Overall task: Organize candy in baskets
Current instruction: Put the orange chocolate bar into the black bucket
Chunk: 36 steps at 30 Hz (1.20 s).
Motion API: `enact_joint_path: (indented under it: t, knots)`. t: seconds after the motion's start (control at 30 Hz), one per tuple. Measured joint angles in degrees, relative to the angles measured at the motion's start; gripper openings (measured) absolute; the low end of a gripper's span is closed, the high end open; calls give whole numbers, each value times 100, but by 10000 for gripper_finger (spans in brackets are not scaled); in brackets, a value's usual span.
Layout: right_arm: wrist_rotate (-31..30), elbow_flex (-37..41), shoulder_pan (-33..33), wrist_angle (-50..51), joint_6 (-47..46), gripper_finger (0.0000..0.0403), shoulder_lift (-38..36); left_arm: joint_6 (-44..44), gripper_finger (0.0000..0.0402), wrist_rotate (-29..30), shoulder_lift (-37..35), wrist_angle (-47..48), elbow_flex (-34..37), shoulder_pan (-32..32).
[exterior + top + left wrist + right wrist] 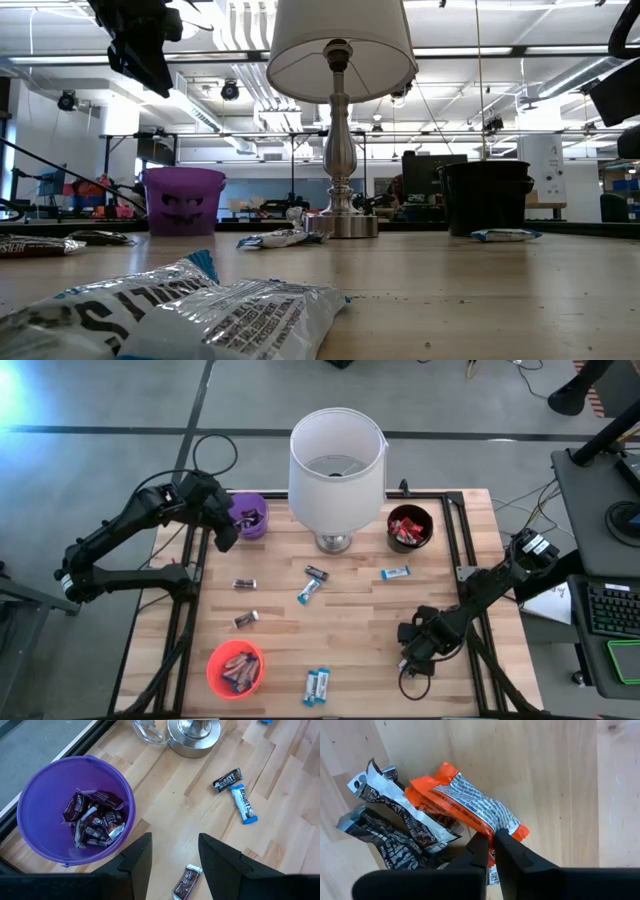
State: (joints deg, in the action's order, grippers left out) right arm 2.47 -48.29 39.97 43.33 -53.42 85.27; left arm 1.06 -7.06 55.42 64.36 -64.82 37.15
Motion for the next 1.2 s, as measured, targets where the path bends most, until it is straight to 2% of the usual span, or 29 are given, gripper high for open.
enact_joint_path:
  t: [0.2, 0.4, 0.77, 1.2]
  knots:
    - [11, 0, 0, 1, -335, 9, -74, -4, 143, -1, 0, 4, 0, 0]
    - [-227, 0, 0, -10, -931, 9, -675, -4, 143, -1, 0, 34, 0, 0]
    - [-2332, 0, -180, 499, -2693, 8, -2172, -50, 143, 14, 0, 363, 2, 0]
    - [-3286, -2, -1527, 586, -2668, 8, -2828, -279, 143, 54, 19, 282, 2, 2]
